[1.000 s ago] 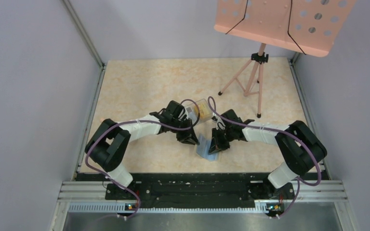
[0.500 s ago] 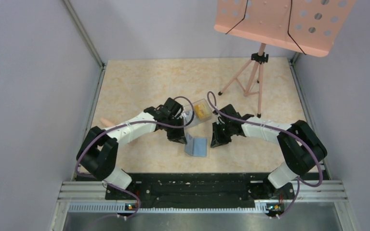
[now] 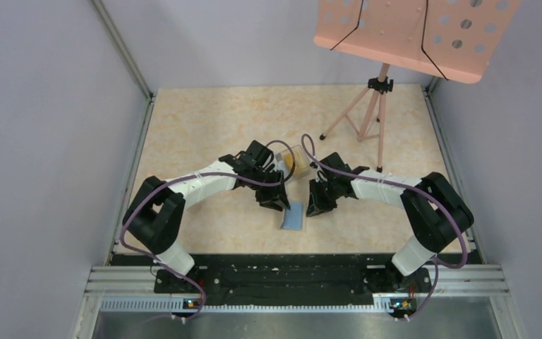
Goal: Put the credit cards into the card holder
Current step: Close the card holder at the center of the board.
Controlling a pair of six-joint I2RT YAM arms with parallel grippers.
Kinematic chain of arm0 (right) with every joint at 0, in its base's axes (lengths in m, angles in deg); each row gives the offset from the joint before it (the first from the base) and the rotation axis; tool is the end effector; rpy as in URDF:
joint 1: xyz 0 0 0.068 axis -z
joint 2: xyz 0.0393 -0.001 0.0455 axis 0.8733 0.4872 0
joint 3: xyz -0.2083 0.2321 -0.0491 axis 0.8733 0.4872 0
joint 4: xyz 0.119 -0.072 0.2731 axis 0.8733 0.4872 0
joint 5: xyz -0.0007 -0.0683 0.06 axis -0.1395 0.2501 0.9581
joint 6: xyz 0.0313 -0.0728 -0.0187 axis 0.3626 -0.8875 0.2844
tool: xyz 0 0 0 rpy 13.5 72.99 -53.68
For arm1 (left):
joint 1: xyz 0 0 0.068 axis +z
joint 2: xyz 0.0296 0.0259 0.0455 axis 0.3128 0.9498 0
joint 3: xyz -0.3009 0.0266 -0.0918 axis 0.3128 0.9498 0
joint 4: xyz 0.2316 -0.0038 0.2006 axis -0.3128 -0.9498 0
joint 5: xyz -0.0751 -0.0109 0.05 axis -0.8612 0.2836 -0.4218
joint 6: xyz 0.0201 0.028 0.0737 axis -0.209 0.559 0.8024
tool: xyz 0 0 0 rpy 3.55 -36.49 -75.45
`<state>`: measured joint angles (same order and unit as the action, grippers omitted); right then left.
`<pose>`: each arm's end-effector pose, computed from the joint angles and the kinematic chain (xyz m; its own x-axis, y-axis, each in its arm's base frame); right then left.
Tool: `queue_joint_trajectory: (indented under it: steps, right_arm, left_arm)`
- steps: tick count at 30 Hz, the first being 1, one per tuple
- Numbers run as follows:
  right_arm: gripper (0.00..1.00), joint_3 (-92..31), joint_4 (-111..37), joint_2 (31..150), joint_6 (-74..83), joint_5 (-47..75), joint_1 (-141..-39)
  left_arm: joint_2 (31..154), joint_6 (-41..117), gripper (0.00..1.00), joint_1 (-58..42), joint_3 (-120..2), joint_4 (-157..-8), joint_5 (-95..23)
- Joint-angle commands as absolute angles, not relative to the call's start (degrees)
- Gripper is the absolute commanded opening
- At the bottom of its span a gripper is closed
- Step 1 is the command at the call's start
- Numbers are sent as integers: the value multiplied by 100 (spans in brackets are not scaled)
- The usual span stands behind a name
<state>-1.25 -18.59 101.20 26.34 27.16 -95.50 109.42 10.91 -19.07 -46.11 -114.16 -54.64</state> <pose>0.2647 0.2131 0.1285 -0.9663 -0.1257 -0.2246 -0.2223 0.8475 0.4821 0.2774 -0.2514 0.1924 -0.9929 0.0524 -0.1072 0.1068 0.7912 -0.6021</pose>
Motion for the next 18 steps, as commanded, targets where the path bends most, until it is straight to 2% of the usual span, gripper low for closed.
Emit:
queue_joint_trajectory:
  steps: [1, 11, 18]
  right_arm:
    - [13, -109, -2231, 10085, 2766, 3006, -9471]
    - [13, -170, -2049, 9520, 2897, 3079, -9139]
    - [13, -377, -1783, 9275, 2796, 3042, -9008]
  left_arm:
    - [11374, 957, 41, -1965, -4765, -10507, -6435]
    - [12298, 783, 46, -2009, -4964, -9963, -6953]
    - [12386, 836, 46, -2026, -5024, -10015, -6943]
